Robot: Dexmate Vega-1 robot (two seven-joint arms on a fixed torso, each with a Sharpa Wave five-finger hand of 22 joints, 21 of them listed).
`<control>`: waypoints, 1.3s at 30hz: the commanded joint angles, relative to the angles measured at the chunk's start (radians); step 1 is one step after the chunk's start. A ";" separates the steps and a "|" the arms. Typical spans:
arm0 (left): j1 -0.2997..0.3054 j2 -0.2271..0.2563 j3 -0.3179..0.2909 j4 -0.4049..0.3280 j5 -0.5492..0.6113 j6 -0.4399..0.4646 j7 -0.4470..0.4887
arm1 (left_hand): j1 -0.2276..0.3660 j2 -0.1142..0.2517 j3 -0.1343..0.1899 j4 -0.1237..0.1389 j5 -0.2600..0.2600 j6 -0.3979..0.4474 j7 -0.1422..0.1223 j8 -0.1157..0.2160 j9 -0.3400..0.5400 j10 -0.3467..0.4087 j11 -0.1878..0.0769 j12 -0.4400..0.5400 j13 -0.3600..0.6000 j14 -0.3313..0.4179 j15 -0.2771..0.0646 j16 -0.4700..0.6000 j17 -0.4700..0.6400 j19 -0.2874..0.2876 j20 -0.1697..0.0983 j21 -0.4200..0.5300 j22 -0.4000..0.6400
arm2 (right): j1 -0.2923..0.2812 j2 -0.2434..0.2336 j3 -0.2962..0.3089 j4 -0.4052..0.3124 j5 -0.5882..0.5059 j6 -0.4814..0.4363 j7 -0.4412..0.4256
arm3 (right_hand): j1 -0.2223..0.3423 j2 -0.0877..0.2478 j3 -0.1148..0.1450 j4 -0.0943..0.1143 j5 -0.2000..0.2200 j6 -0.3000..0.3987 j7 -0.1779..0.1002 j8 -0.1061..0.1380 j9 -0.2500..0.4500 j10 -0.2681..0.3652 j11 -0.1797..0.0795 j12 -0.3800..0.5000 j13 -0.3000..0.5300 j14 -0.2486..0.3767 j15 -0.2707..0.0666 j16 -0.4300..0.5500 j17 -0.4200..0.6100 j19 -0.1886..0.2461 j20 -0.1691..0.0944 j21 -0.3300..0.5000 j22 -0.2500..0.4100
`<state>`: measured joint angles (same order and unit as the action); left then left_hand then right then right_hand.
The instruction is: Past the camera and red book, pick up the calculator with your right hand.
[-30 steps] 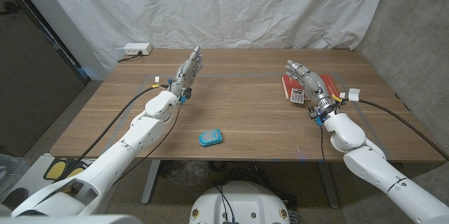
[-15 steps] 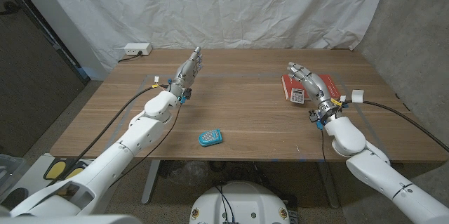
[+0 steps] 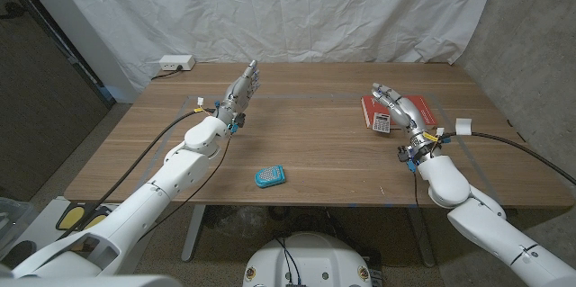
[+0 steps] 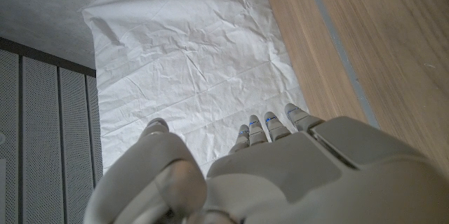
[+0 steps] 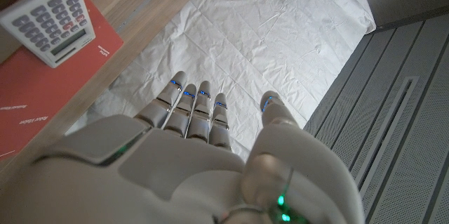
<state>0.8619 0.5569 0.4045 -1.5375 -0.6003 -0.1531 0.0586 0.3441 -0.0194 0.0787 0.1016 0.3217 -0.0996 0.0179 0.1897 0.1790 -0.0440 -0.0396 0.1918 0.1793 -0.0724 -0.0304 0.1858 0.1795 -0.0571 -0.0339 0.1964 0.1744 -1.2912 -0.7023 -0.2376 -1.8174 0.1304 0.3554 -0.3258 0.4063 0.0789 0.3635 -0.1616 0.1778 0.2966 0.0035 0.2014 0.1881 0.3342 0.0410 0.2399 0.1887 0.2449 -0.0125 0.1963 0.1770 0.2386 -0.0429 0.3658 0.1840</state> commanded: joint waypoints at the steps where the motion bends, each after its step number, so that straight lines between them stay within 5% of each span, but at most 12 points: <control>1: 0.004 0.008 -0.004 -0.015 0.003 0.005 0.007 | 0.010 0.004 -0.004 0.002 0.005 0.003 0.001 0.004 0.004 0.008 -0.004 0.006 0.003 0.004 0.003 0.003 0.001 0.002 -0.076 0.009 0.005 | -0.044 0.003 0.014 -0.045 -0.094 -0.048 -0.073 | 0.014 0.002 0.002 -0.006 0.004 0.007 -0.001 0.004 0.005 -0.001 -0.002 -0.004 0.003 0.004 -0.004 0.000 0.004 0.009 -0.015 -0.004 0.002; 39: 0.009 0.011 -0.005 -0.019 0.000 0.011 0.009 | 0.010 0.008 -0.012 0.003 0.004 0.003 0.009 0.004 0.004 0.005 0.002 0.005 0.003 0.002 0.008 0.001 0.003 -0.003 -0.066 0.007 0.007 | -0.116 -0.015 0.032 -0.129 -0.316 -0.190 -0.196 | 0.049 -0.003 0.015 -0.006 0.007 0.022 -0.021 0.007 0.006 0.004 -0.021 -0.004 0.005 0.017 -0.016 0.002 0.008 0.015 -0.014 -0.014 0.002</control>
<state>0.8700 0.5691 0.3995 -1.5564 -0.5987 -0.1443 0.0659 0.3480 -0.0155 0.0729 0.1014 0.3217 -0.0944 0.0232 0.1897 0.1790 -0.0403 -0.0359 0.1918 0.1793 -0.0692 -0.0271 0.1857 0.1792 -0.0573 -0.0338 0.1965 0.1793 -1.3910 -0.7101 -0.2050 -1.9254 -0.1315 0.2050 -0.4936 0.4427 0.0766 0.3714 -0.1694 0.1817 0.3147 -0.0145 0.2014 0.1934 0.3321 0.0247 0.2399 0.1884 0.2574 -0.0250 0.1963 0.1797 0.2439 -0.0374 0.3542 0.1837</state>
